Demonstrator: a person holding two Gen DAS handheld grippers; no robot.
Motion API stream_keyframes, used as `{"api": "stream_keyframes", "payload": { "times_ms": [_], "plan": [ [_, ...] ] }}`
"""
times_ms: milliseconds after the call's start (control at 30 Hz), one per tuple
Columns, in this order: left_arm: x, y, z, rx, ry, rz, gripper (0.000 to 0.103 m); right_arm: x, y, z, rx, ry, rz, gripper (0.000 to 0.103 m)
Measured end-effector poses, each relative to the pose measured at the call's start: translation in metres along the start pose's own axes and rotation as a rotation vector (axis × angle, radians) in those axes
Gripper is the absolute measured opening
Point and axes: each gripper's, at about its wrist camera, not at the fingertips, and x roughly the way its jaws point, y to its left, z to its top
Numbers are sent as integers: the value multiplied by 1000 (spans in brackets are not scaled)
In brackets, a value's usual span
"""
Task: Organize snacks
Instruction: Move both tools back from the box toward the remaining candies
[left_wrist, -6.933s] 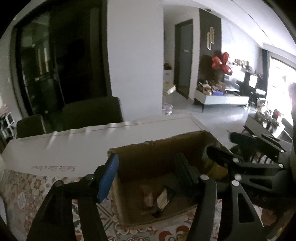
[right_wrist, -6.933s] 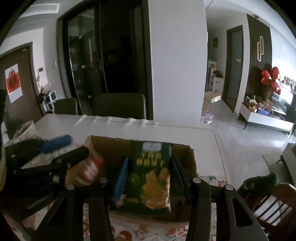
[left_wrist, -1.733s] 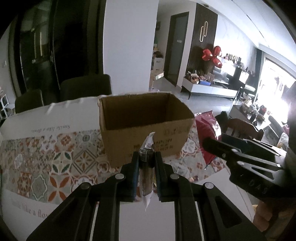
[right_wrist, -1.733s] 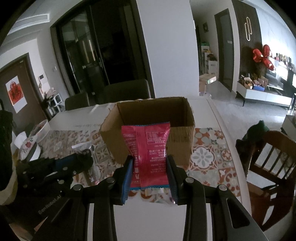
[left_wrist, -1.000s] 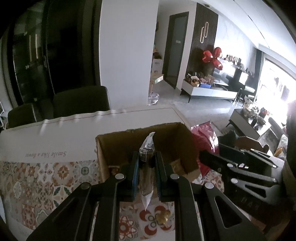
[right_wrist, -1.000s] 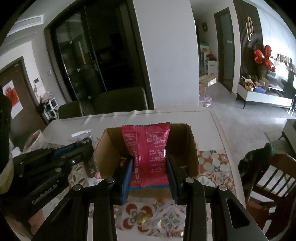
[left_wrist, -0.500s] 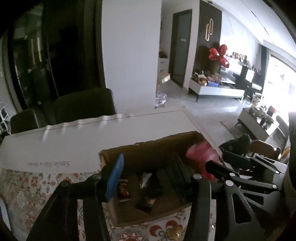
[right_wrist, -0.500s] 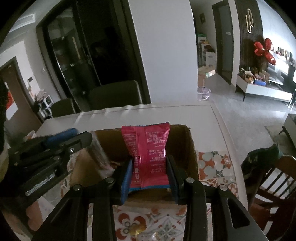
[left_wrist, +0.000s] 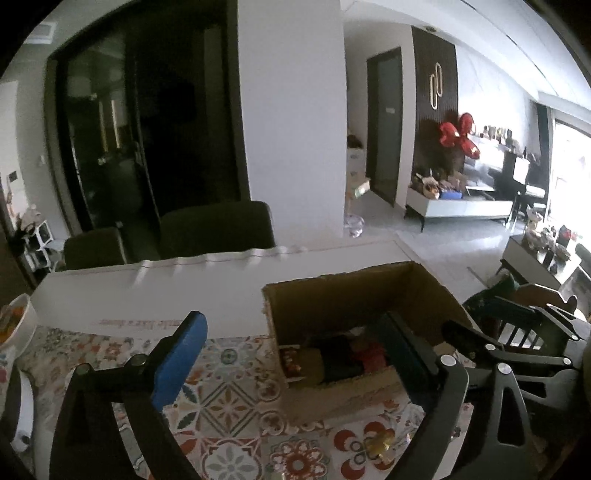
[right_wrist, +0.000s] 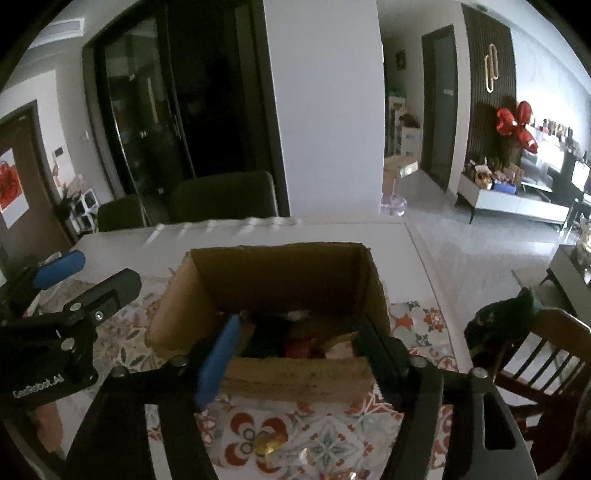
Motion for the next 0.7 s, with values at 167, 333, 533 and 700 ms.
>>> {"api": "stream_keyframes", "payload": {
  "times_ms": [167,333,533,700],
  "plan": [
    [-16,14,-16,-36,2,13,95,-17,14,-14,-5,-62,-19,77],
    [-31,23,-38,-46,-8,48,95,-23,28,-29,-35,-76,-4,77],
    [-48,24,-68,-24,-55,85,95,-27,33,-51,-28,-98,19,77],
    [-53,28,-92,-33,-58,91,95,-25,31,-70,-13,-93,2,77]
  ]
}}
